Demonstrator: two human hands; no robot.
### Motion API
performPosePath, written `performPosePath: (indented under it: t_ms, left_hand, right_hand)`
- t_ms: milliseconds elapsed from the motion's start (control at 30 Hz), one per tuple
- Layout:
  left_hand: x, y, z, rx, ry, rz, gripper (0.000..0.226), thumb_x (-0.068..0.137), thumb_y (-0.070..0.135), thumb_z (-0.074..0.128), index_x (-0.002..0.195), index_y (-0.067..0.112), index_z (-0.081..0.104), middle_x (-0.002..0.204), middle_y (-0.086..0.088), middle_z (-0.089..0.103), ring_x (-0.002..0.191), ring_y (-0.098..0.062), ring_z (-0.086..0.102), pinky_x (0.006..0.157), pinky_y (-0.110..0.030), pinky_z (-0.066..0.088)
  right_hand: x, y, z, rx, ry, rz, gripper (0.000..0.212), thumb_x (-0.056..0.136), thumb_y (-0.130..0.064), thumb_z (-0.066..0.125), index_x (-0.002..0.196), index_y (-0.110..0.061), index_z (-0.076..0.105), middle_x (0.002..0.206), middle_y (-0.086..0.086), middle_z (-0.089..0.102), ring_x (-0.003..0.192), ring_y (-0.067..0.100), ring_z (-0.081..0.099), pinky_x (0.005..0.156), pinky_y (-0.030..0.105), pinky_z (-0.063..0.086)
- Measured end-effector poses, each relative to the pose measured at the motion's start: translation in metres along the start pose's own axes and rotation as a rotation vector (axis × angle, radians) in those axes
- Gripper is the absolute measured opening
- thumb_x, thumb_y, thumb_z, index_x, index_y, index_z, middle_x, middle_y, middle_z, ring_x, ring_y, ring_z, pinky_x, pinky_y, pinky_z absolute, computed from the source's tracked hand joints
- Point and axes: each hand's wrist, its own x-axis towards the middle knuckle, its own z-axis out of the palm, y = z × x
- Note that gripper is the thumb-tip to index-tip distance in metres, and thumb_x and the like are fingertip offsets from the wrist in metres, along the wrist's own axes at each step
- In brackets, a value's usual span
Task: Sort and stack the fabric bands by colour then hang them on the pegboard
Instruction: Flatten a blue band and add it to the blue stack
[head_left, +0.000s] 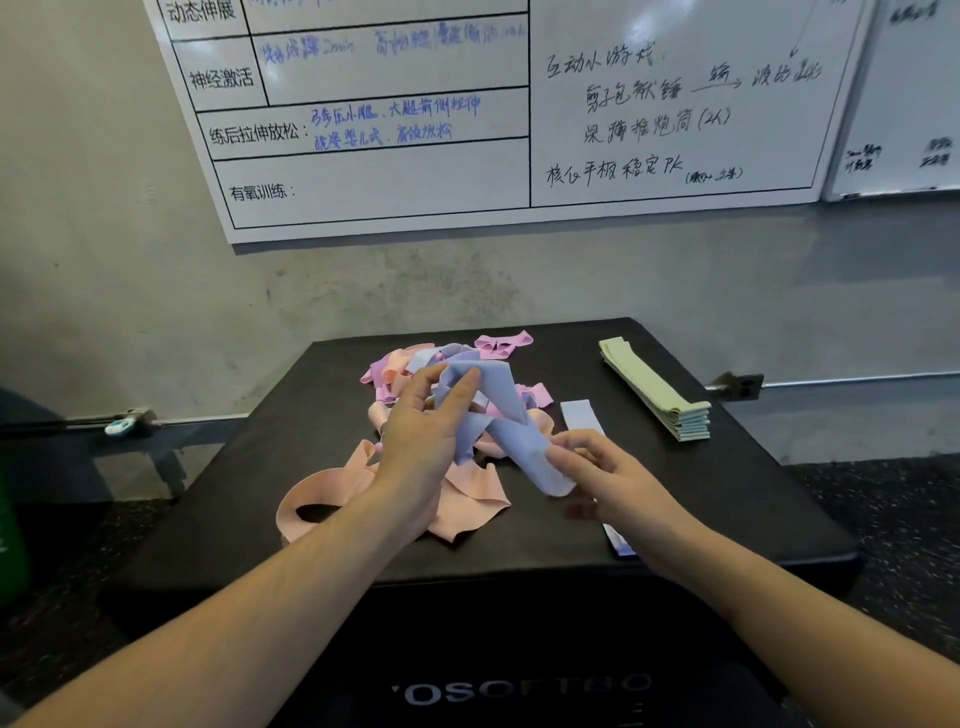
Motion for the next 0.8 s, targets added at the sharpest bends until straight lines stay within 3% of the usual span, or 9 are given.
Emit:
performPosePath:
  t_ms: [100, 167, 233, 333, 400, 500, 567, 667, 800]
  left_hand:
    - [-0.010, 0.006, 0.006, 0.024, -0.007, 0.039, 0.022, 0.096, 0.035, 0.069, 0.116, 0.024, 0.068, 0.095, -0.003, 0.068, 0.079, -0.016, 0.065, 0.054, -0.028, 0.048]
    - [-0.015, 0.011, 0.008, -0.043, 0.004, 0.025, 0.018, 0.097, 0.032, 0.068, 0.113, 0.024, 0.067, 0.089, -0.002, 0.066, 0.077, -0.018, 0.063, 0.052, -0.027, 0.046]
    - [-0.021, 0.017, 0.010, -0.194, -0.031, -0.026, 0.010, 0.098, 0.026, 0.065, 0.108, 0.023, 0.065, 0.085, -0.003, 0.064, 0.072, -0.022, 0.061, 0.045, -0.025, 0.046]
    - [-0.029, 0.021, 0.011, -0.252, -0.058, -0.038, 0.007, 0.099, 0.024, 0.064, 0.106, 0.023, 0.064, 0.083, -0.002, 0.065, 0.065, -0.019, 0.058, 0.051, -0.028, 0.050]
    - [-0.033, 0.021, 0.012, -0.238, -0.058, -0.026, 0.005, 0.100, 0.024, 0.063, 0.105, 0.024, 0.064, 0.074, 0.002, 0.063, 0.062, -0.017, 0.054, 0.051, -0.027, 0.046]
    - [-0.034, 0.019, 0.009, -0.226, -0.049, -0.049, 0.005, 0.100, 0.023, 0.062, 0.105, 0.025, 0.063, 0.071, 0.001, 0.058, 0.054, -0.014, 0.046, 0.045, -0.025, 0.038]
    - [-0.034, 0.013, 0.005, -0.210, -0.051, -0.067, 0.003, 0.099, 0.025, 0.064, 0.102, 0.026, 0.064, 0.080, -0.001, 0.059, 0.058, -0.015, 0.048, 0.051, -0.027, 0.040]
    - [-0.041, 0.001, 0.001, -0.192, -0.081, -0.077, 0.004, 0.095, 0.018, 0.067, 0.095, 0.022, 0.065, 0.094, -0.003, 0.068, 0.081, -0.018, 0.062, 0.071, -0.032, 0.049]
    - [-0.051, -0.012, -0.002, -0.132, -0.246, -0.177, 0.020, 0.082, 0.015, 0.074, 0.096, 0.019, 0.060, 0.088, -0.004, 0.067, 0.078, -0.018, 0.062, 0.068, -0.032, 0.048]
  right_hand:
    - [-0.008, 0.003, -0.002, 0.056, 0.066, -0.033, 0.009, 0.094, -0.025, 0.068, 0.102, -0.030, 0.067, 0.102, 0.002, 0.069, 0.083, 0.011, 0.062, 0.075, 0.032, 0.057]
    - [-0.014, 0.004, -0.007, 0.081, 0.061, -0.054, 0.034, 0.094, -0.014, 0.068, 0.110, -0.043, 0.061, 0.106, 0.005, 0.072, 0.086, 0.015, 0.067, 0.079, 0.038, 0.060]
    - [-0.019, 0.004, -0.012, 0.124, 0.079, -0.032, 0.044, 0.095, -0.011, 0.067, 0.122, -0.043, 0.053, 0.107, 0.004, 0.074, 0.091, 0.017, 0.072, 0.077, 0.039, 0.062]
    - [-0.025, 0.000, -0.020, 0.131, 0.163, 0.009, 0.025, 0.096, -0.013, 0.066, 0.120, -0.022, 0.064, 0.110, 0.004, 0.074, 0.097, 0.018, 0.072, 0.068, 0.029, 0.060]
    - [-0.029, -0.003, -0.025, 0.119, 0.195, 0.033, 0.015, 0.096, -0.018, 0.068, 0.109, -0.018, 0.074, 0.105, 0.005, 0.076, 0.101, 0.025, 0.072, 0.076, 0.033, 0.063]
    - [-0.036, -0.006, -0.032, 0.206, 0.134, 0.077, 0.015, 0.095, -0.020, 0.068, 0.105, -0.015, 0.078, 0.104, 0.008, 0.077, 0.103, 0.027, 0.072, 0.091, 0.039, 0.060]
    - [-0.039, -0.005, -0.034, 0.260, 0.146, 0.079, 0.017, 0.096, -0.019, 0.067, 0.107, -0.012, 0.077, 0.106, 0.011, 0.076, 0.099, 0.028, 0.073, 0.091, 0.041, 0.059]
    - [-0.037, -0.001, -0.037, 0.327, 0.251, 0.068, 0.017, 0.098, -0.018, 0.064, 0.111, -0.011, 0.072, 0.106, 0.014, 0.076, 0.092, 0.028, 0.074, 0.083, 0.042, 0.061]
    - [-0.028, -0.007, -0.041, 0.331, 0.328, 0.013, 0.014, 0.101, -0.015, 0.059, 0.112, -0.014, 0.069, 0.113, 0.012, 0.073, 0.095, 0.024, 0.071, 0.078, 0.040, 0.060]
